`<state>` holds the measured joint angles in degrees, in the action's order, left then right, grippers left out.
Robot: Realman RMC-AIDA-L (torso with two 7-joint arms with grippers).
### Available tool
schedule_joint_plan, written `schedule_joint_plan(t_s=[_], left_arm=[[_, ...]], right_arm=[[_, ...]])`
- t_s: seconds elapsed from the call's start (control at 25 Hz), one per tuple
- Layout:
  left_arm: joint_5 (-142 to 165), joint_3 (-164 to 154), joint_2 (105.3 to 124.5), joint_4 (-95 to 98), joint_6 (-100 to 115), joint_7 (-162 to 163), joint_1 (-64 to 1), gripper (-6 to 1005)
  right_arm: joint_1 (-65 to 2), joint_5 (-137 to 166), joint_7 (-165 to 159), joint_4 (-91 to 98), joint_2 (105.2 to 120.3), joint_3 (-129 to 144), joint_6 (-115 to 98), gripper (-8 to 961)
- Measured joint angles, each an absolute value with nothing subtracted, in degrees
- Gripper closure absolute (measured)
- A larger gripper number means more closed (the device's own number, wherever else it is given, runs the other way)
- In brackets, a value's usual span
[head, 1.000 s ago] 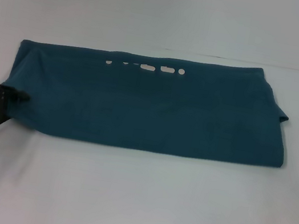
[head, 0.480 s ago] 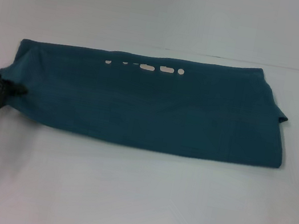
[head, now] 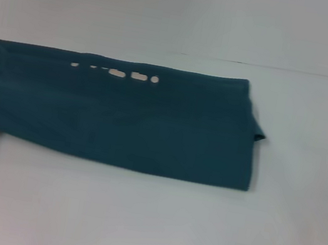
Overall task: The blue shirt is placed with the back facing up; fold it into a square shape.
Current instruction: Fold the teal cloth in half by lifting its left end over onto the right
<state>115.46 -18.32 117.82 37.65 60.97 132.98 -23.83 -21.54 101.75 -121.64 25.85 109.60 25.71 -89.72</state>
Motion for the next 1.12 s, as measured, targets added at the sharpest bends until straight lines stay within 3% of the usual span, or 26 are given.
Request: schedule_joint_plan(t_s=[0.36,0.6,1.12], left_arm=[[118.23,-18.17,117.41,39.27,57.5,134.58,-23.25,929],[112.52,-18.31,117.42,40.28,67.12,131.16,-24.34,917],[109.01,-21.47,118.36,42.71,79.74,131.82,-31.55,890]], right_arm=[[-21.35,101.79,-121.52,25.84,109.66,25.14,-89.47,312],[-21.61,101.78,-121.23,25.84,109.67,25.42,-89.58,312],[-21.89,101.83,-121.09,25.87,109.93,25.84,-89.73,313]])
